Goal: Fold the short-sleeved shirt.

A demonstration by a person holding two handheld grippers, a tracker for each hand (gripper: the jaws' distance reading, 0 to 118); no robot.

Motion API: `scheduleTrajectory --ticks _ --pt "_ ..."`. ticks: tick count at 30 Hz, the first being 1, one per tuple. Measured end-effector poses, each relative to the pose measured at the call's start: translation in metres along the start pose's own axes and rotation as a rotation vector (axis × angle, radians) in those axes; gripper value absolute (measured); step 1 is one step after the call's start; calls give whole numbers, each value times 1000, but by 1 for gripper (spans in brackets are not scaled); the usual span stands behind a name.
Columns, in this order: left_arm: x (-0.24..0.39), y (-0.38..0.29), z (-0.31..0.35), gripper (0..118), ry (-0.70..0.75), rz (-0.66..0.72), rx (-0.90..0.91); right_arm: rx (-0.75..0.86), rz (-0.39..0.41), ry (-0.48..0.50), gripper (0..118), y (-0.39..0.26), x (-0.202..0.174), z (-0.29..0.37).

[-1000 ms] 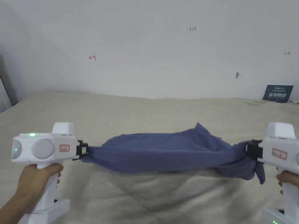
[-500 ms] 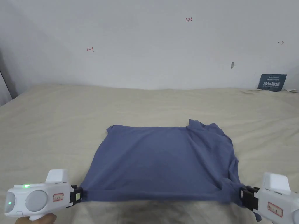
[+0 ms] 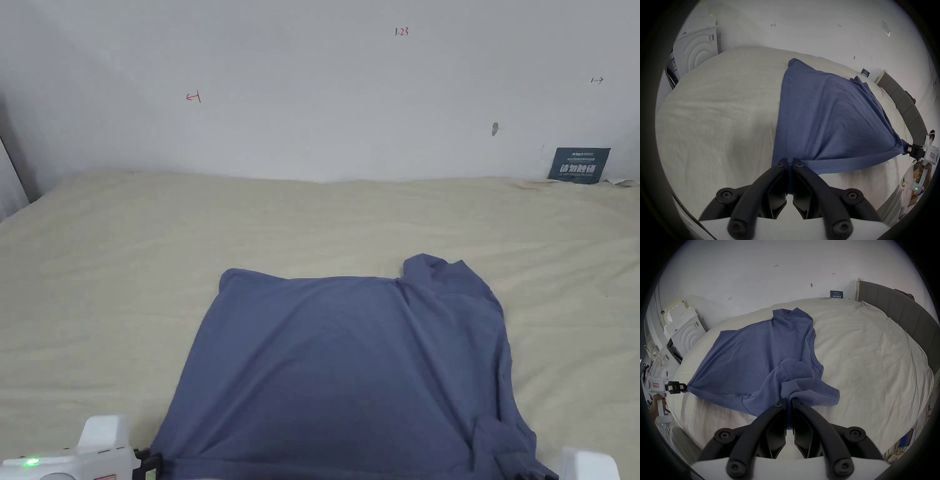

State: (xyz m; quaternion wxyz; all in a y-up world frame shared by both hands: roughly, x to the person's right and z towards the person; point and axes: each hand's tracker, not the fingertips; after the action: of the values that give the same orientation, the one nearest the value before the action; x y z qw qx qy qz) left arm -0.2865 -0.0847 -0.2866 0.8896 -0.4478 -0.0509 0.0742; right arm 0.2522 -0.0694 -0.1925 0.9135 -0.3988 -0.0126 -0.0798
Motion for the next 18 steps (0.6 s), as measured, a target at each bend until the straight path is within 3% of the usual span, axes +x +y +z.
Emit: scheduleTrajectory --ticks 5,18 --pt "-2 -23 22 2 4 -18 4 -16 20 -3 4 -21 -2 15" --pt "-1 -62 20 2 41 -33 -54 -90 -49 -14 4 -62 2 6"
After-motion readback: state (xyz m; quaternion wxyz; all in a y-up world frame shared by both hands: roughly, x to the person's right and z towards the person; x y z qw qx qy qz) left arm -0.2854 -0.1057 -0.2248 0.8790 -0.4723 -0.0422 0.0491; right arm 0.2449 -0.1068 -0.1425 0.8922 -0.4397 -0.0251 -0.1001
